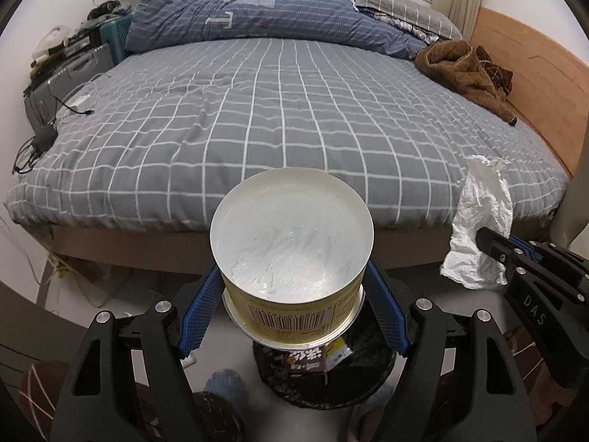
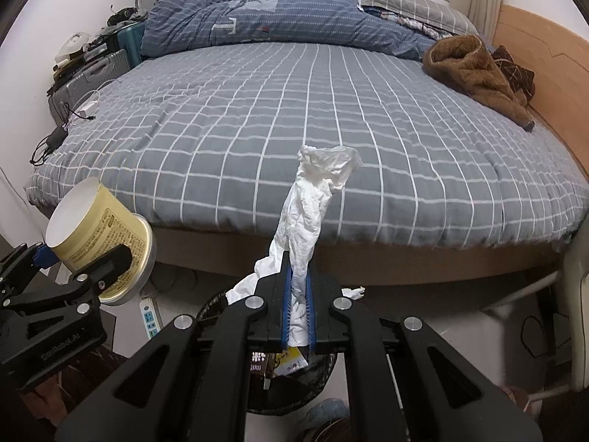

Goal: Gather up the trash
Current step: 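Lift the tub and tissue and carry both down to the floor bin, then open the right tool over the bin while the left tool drops the tub in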

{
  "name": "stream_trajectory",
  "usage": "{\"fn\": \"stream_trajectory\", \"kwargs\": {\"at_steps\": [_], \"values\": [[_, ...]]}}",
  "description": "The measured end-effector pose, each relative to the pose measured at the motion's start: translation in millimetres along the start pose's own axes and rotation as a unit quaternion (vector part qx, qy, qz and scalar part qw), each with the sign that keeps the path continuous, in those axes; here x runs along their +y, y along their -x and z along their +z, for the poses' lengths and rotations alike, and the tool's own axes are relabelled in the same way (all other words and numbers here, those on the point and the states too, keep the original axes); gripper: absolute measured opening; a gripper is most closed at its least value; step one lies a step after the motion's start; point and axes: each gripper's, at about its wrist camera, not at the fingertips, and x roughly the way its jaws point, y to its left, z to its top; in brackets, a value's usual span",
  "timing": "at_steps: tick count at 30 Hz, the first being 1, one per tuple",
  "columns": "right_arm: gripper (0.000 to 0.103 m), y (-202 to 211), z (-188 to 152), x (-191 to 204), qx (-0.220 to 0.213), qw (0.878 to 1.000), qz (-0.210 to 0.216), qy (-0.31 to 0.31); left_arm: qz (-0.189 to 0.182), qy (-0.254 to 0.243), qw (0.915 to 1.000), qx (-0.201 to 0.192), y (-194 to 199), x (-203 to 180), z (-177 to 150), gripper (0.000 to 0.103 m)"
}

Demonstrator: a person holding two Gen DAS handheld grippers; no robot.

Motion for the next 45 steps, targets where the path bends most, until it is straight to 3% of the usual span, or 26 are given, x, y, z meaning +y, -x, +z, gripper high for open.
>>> {"fn": "stream_trajectory", "kwargs": {"at_steps": [10, 16, 24, 32, 33, 35, 45], "values": [[0.006, -26, -34, 9, 0.048, 0.999, 0.000, 0.009, 0.001, 0.001, 0.9996, 0.027, -18, 3, -26, 0.074], [0.006, -65, -53, 12, 0.089, 0.996, 0.001, 0.009, 0.006, 0.003, 0.9986, 0.053, -49, 11, -34, 0.074], [0.008, -115, -64, 29, 0.127, 0.992, 0.008, 0.017, 0.013, 0.014, 0.9962, 0.085, -91, 28, -43, 0.074], [0.010, -137, -65, 48, 0.144, 0.989, 0.021, 0.029, 0.027, 0.033, 0.9941, 0.100, -106, 53, -50, 0.074], [0.013, -139, -65, 49, 0.145, 0.989, 0.024, 0.032, 0.028, 0.035, 0.9939, 0.100, -106, 55, -50, 0.074], [0.032, -142, -66, 51, 0.147, 0.988, 0.027, 0.032, 0.031, 0.039, 0.9936, 0.102, -107, 61, -52, 0.074], [0.076, -151, -82, 35, 0.140, 0.990, 0.012, 0.025, 0.025, 0.028, 0.9923, 0.118, -125, 53, -62, 0.074]]}}
